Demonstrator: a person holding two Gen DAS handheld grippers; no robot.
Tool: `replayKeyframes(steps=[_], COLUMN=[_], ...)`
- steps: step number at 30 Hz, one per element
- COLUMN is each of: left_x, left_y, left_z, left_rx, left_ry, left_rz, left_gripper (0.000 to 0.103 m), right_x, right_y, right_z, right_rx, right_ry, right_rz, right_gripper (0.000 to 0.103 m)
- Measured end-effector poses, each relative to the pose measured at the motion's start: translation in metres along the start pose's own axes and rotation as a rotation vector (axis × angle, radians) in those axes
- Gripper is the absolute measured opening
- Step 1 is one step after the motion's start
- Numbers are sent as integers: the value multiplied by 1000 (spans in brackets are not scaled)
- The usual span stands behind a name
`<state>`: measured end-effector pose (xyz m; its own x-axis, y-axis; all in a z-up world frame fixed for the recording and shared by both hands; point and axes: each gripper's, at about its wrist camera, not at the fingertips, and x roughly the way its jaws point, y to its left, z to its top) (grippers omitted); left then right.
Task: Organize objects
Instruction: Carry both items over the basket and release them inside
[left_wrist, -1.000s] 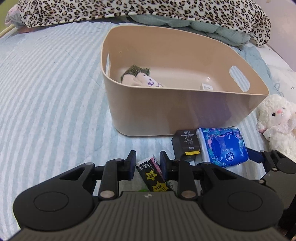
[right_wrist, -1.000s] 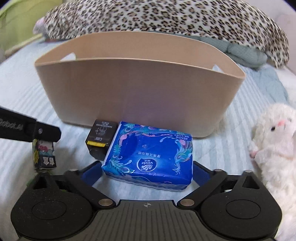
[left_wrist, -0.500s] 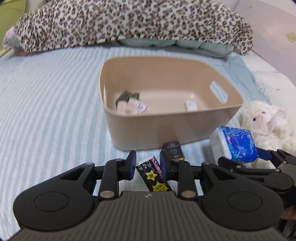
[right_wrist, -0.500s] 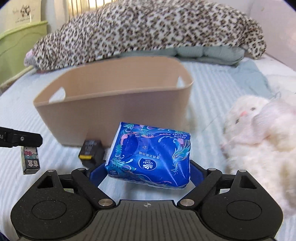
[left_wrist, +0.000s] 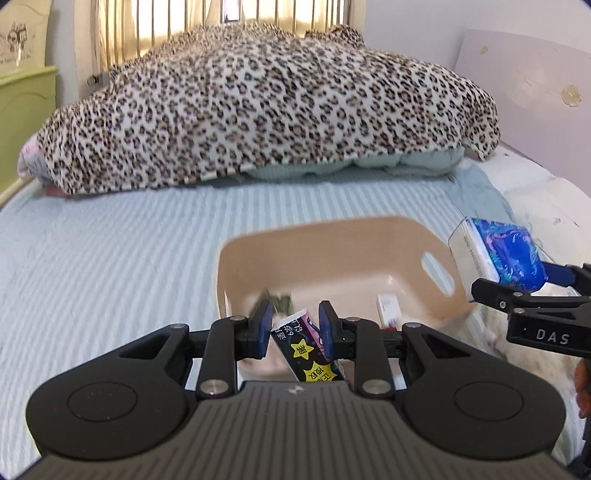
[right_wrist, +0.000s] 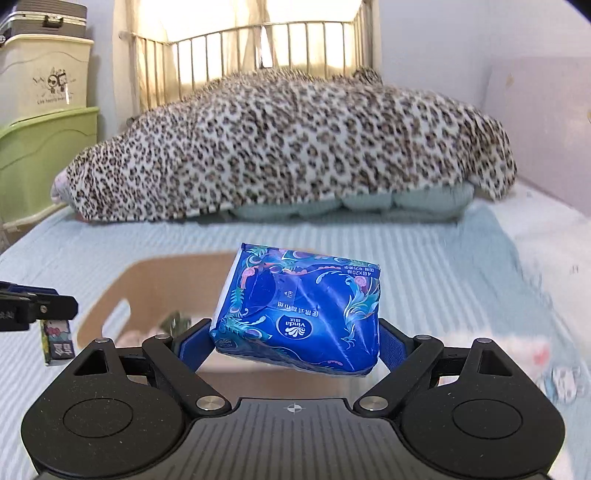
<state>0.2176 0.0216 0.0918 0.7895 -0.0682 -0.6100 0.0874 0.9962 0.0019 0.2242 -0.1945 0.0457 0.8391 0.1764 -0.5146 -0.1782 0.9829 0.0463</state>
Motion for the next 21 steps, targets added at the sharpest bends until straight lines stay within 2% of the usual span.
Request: replayKeyframes(steps=[5, 9, 15, 21], left_x=[21, 49, 90, 127], left_y=[-3, -7, -19, -18], left_z=[23, 34, 25, 9], left_rx=[3, 3, 73, 55], left_ry=[-26, -15, 50, 156], left_rz=[28, 52, 81, 118], left_gripper=[29, 29, 29, 29], right_x=[11, 29, 63, 94], right_y=[12, 19, 20, 27], right_z=[26, 34, 28, 14], right_rx=[-38, -58, -57, -86], right_ry=[-27, -22, 22, 108], right_rz=[4, 7, 4, -23], right_gripper=[90, 90, 90, 90])
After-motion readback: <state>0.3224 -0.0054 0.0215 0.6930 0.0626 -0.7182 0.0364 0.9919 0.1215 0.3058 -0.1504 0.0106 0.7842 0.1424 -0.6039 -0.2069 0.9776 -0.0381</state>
